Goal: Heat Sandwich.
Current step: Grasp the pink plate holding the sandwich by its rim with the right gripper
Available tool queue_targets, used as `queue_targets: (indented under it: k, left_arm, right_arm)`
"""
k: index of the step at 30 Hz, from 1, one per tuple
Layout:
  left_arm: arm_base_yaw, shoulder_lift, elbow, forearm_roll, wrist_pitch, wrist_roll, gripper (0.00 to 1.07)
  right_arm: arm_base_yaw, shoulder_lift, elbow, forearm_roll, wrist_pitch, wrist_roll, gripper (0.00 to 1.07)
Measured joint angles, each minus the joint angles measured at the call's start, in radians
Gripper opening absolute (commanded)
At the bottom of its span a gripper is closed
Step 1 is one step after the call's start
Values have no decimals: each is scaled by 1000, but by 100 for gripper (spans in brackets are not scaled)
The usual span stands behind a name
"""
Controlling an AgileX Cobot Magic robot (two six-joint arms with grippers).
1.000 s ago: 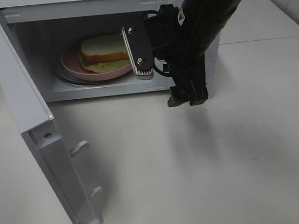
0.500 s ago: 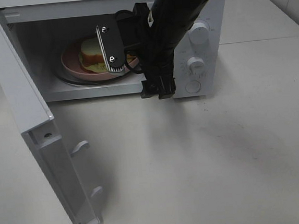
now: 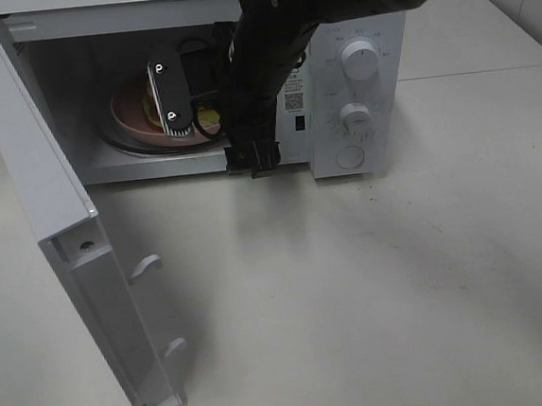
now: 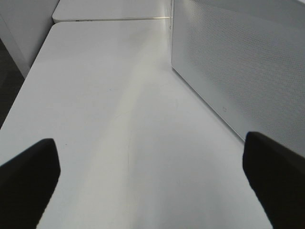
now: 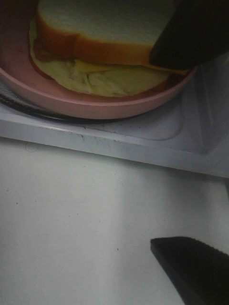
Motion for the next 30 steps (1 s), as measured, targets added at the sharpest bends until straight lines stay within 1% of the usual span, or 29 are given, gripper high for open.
queue_targets:
  k: [5,7,10,12,16,21,25,30]
  left_arm:
    - [0,0,0,0,0,0,101]
    - [0,0,0,0,0,0,101]
    - [0,0,0,0,0,0,101]
    - [0,0,0,0,0,0,101]
    - [0,0,0,0,0,0,101]
    - [0,0,0,0,0,0,101]
    - [0,0,0,0,0,0,101]
    - [0,0,0,0,0,0,101]
  right_arm:
    - [0,59,-63,-5,5,0,90]
    - [0,69,-72,-5,6,0,89]
    - [0,112,-125,-6,20,1,88]
    - [0,122,-136,-6,27,1,88]
    - [0,187,-216,-6,47,3,87]
    - [0,219,-256,-6,58,11,86]
    - [0,264,-320,-7,77,53,84]
    - [0,281,-341,-7,90,55,83]
